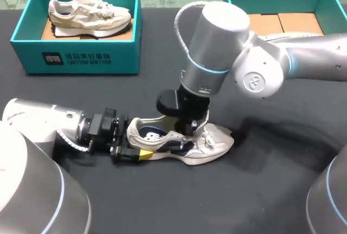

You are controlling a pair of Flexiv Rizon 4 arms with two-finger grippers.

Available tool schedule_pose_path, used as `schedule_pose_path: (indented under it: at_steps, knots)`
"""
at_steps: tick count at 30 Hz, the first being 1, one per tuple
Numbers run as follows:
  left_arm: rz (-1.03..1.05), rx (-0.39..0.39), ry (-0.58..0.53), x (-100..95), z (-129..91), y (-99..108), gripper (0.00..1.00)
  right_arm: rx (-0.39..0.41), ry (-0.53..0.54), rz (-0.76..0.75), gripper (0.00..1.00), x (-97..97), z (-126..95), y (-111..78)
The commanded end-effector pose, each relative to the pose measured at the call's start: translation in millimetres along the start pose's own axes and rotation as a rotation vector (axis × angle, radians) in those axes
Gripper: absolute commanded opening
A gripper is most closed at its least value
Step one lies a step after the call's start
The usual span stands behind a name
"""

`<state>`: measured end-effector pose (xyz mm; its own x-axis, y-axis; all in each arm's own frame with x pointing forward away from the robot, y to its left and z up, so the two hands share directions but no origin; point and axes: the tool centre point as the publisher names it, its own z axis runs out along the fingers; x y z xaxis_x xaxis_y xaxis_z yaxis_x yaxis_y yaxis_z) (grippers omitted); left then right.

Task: Take the shoe out of the shoebox, open the shoe tongue, remove and reinsert the insole, then place the shoe into the shoebox

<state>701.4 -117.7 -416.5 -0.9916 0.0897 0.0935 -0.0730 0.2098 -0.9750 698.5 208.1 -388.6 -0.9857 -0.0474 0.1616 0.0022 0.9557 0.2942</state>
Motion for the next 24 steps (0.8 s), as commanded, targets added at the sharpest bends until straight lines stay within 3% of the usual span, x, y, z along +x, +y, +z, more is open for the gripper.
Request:
schedule_pose_path:
  at_steps: [1,9,18,24]
  knots:
    - [-0.001,-0.002,-0.003,-0.9,0,1,0.0,-0.063,-0.016,-0.036,0.0,7.9,-14,-6.0]
    - [-0.001,-0.002,-0.003,-0.9,0,1,0.0,-0.149,-0.058,-0.16,0.0,5.1,-25,2.3]
    - [-0.001,-0.002,-0.003,-0.9,0,1,0.0,-0.28,-0.058,-0.273,0.0,-2.2,-34,-4.8]
    - [-0.001,-0.002,-0.003,-0.9,0,1,0.0,-0.301,-0.056,-0.332,0.0,-8.4,-42,-2.0]
